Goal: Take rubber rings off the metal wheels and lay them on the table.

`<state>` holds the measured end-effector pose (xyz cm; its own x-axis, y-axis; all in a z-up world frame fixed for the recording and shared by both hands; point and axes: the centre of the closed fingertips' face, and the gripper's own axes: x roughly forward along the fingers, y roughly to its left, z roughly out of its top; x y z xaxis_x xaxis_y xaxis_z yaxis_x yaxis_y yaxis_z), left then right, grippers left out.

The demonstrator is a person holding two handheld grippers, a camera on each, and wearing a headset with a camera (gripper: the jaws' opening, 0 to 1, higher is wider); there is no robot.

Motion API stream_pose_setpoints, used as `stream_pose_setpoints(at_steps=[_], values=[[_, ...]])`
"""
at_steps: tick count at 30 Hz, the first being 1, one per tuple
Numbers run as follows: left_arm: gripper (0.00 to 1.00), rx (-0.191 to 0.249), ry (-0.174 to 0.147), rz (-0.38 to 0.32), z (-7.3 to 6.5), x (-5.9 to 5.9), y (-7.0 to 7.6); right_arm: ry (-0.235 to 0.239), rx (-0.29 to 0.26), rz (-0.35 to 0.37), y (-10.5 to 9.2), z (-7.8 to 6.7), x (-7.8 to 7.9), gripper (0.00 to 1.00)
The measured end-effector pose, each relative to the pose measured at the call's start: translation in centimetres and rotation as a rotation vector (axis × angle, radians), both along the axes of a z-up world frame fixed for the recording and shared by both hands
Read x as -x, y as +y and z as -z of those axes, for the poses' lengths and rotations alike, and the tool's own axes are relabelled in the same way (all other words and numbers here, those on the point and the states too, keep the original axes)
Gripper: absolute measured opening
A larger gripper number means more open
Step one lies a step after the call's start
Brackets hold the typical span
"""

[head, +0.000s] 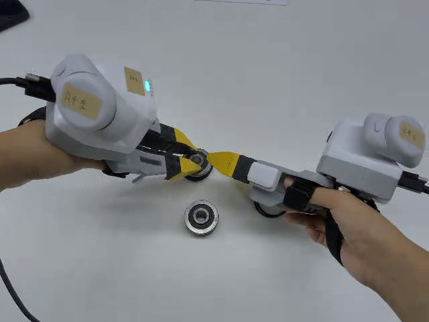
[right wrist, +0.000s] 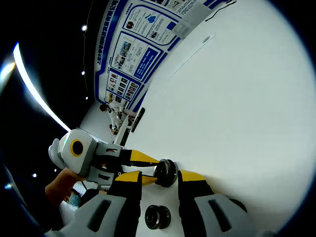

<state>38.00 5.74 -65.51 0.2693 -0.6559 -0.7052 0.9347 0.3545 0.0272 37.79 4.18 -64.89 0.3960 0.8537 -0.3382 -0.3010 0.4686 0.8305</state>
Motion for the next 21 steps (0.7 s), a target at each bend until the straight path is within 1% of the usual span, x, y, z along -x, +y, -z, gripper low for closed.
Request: stream_pose_setpoints(at_steps=[1, 4, 8, 13, 21], values=[[0.12, -0.001, -0.002, 0.003, 0.0, 0.01, -0.01, -0.003, 0.0, -0.001, 0.05, 0.01, -0.03, 0.3], [0.12, -0.001, -0.011, 0.013, 0.0, 0.03, -0.05, 0.008, -0.007, -0.003, 0.19, 0.1, -0.07, 0.31], [0.12, 0.001, -0.01, 0.018, -0.01, 0.04, -0.12, 0.005, -0.011, -0.009, 0.46, 0.21, -0.11, 0.31], [0.12, 0.002, -0.009, 0.029, -0.01, 0.06, -0.38, 0.015, -0.023, -0.012, 0.66, 0.18, -0.15, 0.3], [0.12, -0.001, -0.013, 0.034, 0.05, 0.02, -0.38, 0.004, -0.016, -0.025, 0.71, 0.02, 0.08, 0.29]])
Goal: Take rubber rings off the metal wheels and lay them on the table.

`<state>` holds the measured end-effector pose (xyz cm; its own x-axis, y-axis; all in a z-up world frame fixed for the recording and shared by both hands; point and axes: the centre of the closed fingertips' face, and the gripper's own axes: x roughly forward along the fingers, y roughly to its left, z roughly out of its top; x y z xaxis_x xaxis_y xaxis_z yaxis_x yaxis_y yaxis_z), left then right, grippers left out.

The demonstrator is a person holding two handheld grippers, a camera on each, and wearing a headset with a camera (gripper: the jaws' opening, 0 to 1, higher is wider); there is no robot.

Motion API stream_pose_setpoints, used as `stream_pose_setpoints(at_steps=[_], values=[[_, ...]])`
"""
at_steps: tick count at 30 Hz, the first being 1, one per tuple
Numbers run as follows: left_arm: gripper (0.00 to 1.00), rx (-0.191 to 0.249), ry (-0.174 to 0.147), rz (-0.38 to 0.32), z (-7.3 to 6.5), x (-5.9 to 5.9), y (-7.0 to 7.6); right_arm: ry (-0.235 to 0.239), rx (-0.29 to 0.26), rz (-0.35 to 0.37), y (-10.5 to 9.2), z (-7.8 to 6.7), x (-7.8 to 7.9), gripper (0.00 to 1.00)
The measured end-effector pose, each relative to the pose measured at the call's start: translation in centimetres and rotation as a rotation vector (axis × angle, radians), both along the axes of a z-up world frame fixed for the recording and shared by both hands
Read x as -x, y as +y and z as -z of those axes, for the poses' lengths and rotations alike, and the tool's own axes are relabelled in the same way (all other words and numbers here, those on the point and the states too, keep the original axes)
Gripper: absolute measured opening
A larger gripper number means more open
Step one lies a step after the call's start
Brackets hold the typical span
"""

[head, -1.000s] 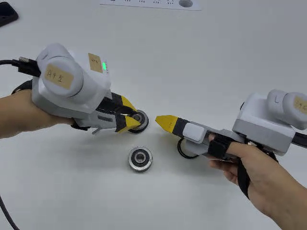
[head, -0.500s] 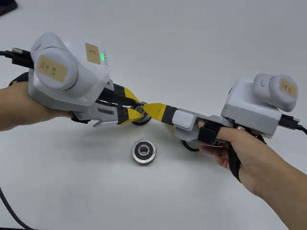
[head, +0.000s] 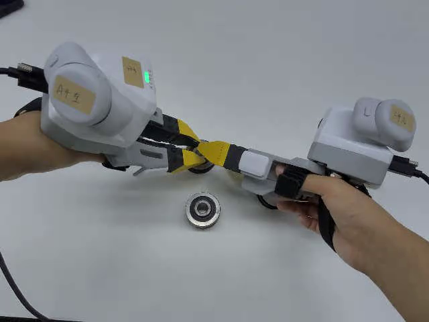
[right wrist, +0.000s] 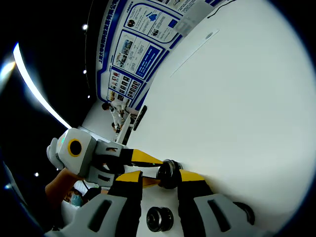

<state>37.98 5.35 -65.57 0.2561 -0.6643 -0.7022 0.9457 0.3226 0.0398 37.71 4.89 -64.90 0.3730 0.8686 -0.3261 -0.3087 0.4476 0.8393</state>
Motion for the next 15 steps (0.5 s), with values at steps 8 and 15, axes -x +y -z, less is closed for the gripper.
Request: stream_pose_setpoints(at_steps=[8, 15], values=[[0.12, -0.001, 0.0, 0.001, 0.07, -0.13, 0.13, -0.008, 0.016, -0.007, -0.22, -0.06, 0.34, 0.28], [0.12, -0.001, 0.0, -0.001, 0.08, -0.12, 0.16, -0.011, 0.016, -0.012, -0.23, -0.12, 0.31, 0.24]])
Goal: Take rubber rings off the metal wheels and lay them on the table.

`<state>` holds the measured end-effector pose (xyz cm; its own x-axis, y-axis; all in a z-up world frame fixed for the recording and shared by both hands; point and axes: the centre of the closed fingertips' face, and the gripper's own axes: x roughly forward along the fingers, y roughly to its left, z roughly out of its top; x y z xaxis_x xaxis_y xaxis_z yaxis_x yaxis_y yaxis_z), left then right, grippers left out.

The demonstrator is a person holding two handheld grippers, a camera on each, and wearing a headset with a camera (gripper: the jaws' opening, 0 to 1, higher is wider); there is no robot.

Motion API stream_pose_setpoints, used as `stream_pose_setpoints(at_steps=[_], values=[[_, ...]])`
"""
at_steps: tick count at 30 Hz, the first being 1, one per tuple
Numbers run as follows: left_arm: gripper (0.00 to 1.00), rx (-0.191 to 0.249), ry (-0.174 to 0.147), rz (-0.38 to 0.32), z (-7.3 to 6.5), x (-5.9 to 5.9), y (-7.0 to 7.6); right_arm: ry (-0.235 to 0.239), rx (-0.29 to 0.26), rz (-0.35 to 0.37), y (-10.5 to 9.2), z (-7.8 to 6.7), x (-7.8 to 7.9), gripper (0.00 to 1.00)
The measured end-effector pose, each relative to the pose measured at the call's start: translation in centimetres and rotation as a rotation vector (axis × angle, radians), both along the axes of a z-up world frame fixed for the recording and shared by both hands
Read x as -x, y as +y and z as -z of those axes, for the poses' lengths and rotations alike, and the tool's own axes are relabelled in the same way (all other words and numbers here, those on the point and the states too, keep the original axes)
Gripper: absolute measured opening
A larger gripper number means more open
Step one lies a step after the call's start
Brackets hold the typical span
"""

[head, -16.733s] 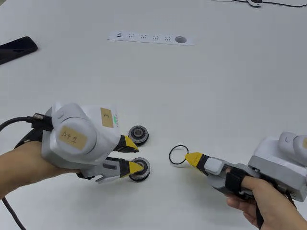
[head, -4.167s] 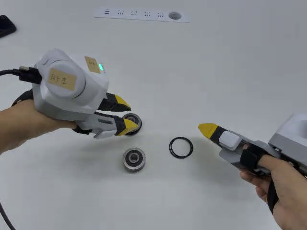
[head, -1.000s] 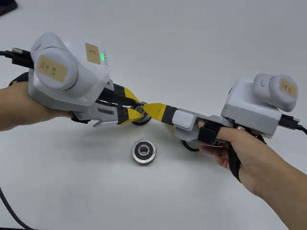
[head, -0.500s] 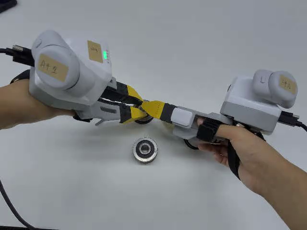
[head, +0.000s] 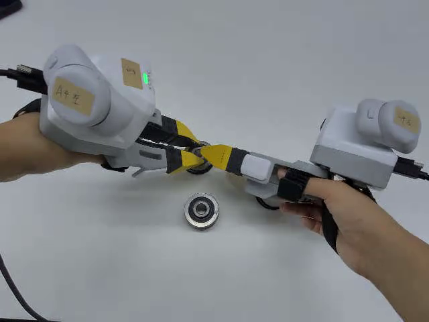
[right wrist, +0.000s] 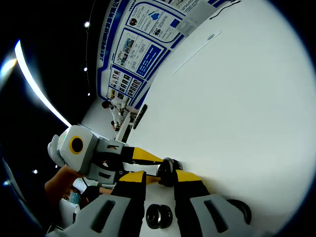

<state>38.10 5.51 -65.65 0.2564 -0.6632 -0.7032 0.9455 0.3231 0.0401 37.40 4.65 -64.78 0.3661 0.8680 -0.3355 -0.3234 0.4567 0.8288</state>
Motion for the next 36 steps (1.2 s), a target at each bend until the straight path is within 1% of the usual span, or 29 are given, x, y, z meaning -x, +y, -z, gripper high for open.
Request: stream_pose_setpoints(at_steps=[3, 6, 7, 11, 12, 16, 19, 26, 29, 31, 32, 33, 36], values=[[0.12, 0.0, 0.0, -0.001, 0.0, 0.0, -0.1, -0.005, 0.016, 0.005, 0.0, 0.3, -0.1, 0.2], [0.12, 0.001, 0.001, -0.001, 0.0, 0.0, -0.1, 0.011, 0.027, 0.024, -0.3, 0.8, -0.3, 0.12], [0.12, 0.001, 0.001, -0.001, 0.0, 0.0, 0.0, 0.026, 0.028, 0.031, -0.4, 1.0, -0.5, 0.1], [0.12, 0.001, 0.0, -0.001, -0.1, 0.1, -0.1, 0.024, 0.048, 0.032, -0.6, 1.2, -0.6, 0.03], [0.12, 0.001, 0.0, -0.001, -0.1, 0.1, -0.1, 0.031, 0.045, 0.033, -0.5, 1.2, -0.6, 0.02], [0.12, 0.003, 0.001, -0.003, -0.1, 0.1, -0.2, 0.023, 0.068, 0.036, -0.5, 1.0, -0.6, 0.02], [0.12, 0.001, 0.001, -0.002, 0.1, 0.0, 0.0, 0.029, 0.074, 0.042, -0.5, 0.9, -0.6, 0.01], [0.12, 0.004, 0.001, -0.003, -0.1, 0.2, -0.2, 0.016, 0.09, 0.035, -0.3, 0.7, -0.5, 0.01], [0.12, 0.003, 0.001, -0.002, -0.2, 0.2, -0.3, -0.005, 0.103, 0.026, -0.2, 0.5, -0.5, 0.01], [0.12, 0.003, 0.001, -0.004, -0.1, 0.2, -0.2, -0.007, 0.107, 0.035, -0.1, 0.4, -0.5, 0.01], [0.12, 0.005, 0.0, -0.005, -0.1, 0.2, -0.2, -0.031, 0.125, 0.03, 0.0, 0.4, -0.5, 0.01], [0.12, 0.006, 0.0, -0.006, -0.1, 0.2, -0.2, -0.041, 0.132, 0.026, 0.0, 0.4, -0.5, 0.01], [0.12, 0.004, 0.0, -0.005, -0.1, 0.1, -0.1, -0.042, 0.141, 0.022, 0.1, 0.5, -0.6, 0.01]])
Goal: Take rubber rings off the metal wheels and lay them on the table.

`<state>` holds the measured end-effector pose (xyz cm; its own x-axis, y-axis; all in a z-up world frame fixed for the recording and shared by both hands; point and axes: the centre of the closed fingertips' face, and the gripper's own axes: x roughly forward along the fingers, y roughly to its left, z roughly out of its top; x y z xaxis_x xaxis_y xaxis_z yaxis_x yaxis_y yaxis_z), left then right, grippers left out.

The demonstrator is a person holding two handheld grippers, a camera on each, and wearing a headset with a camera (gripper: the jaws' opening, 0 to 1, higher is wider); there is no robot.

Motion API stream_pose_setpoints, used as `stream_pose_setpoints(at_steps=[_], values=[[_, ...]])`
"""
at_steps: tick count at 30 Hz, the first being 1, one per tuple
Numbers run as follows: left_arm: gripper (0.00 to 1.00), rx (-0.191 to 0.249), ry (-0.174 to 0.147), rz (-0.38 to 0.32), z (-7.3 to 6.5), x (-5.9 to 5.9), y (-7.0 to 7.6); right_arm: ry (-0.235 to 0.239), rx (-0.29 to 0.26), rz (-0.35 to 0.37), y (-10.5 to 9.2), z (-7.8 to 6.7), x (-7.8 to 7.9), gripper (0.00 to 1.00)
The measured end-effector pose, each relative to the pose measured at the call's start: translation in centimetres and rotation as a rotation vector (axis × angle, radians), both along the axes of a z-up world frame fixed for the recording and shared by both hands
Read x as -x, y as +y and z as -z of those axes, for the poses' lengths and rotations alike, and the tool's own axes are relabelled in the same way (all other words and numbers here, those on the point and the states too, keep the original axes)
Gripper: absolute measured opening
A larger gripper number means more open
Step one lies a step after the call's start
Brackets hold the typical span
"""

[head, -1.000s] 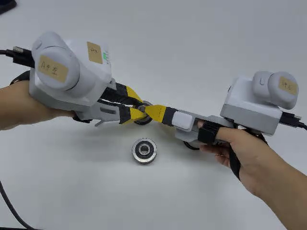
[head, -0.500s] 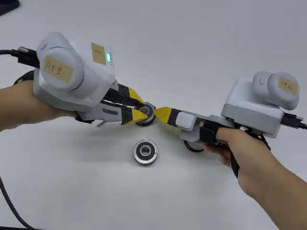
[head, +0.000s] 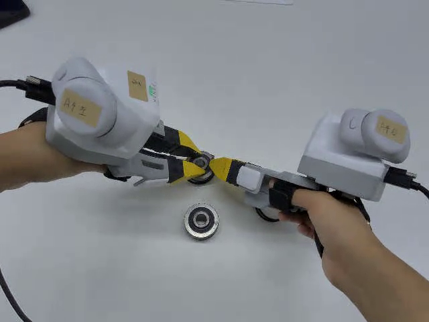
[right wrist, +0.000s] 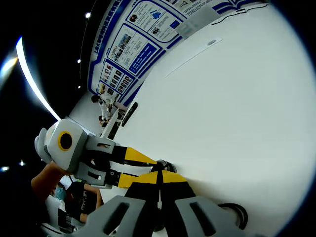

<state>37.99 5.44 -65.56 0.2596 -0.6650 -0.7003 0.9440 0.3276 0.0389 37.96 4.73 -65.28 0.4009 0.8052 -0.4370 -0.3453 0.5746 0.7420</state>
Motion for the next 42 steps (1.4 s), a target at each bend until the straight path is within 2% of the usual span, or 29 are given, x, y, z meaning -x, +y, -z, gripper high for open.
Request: stream_pose_setpoints(at_steps=[5, 7, 14, 17, 30, 33, 40, 42], values=[[0.12, 0.001, -0.001, -0.001, 0.0, 0.0, -0.1, -0.01, 0.012, -0.007, -0.2, 0.0, -0.1, 0.01], [0.12, 0.006, 0.0, -0.003, -0.1, 0.0, -0.1, -0.035, 0.024, -0.01, -0.2, -0.1, 0.0, 0.01], [0.12, 0.006, -0.001, -0.002, 0.0, -0.1, -0.1, -0.048, 0.034, -0.018, -0.1, 0.0, -0.1, 0.01], [0.12, 0.008, -0.002, -0.007, 0.0, -0.1, -0.1, -0.092, 0.061, -0.034, 0.1, -0.1, -0.1, 0.01], [0.12, 0.012, -0.005, -0.01, -0.1, -0.1, 0.0, -0.117, 0.069, -0.06, 0.4, -0.2, -0.1, 0.01], [0.12, 0.01, -0.008, -0.009, -0.1, 0.0, -0.1, -0.131, 0.068, -0.049, 0.6, -0.6, -0.7, 0.01], [0.12, 0.009, -0.009, -0.008, -0.2, 0.0, -0.2, -0.1, 0.043, -0.029, 0.4, -0.9, -0.9, 0.01], [0.12, 0.007, -0.009, -0.008, -0.1, 0.0, -0.1, -0.067, 0.015, -0.017, 0.5, -1.1, -0.7, 0.01]])
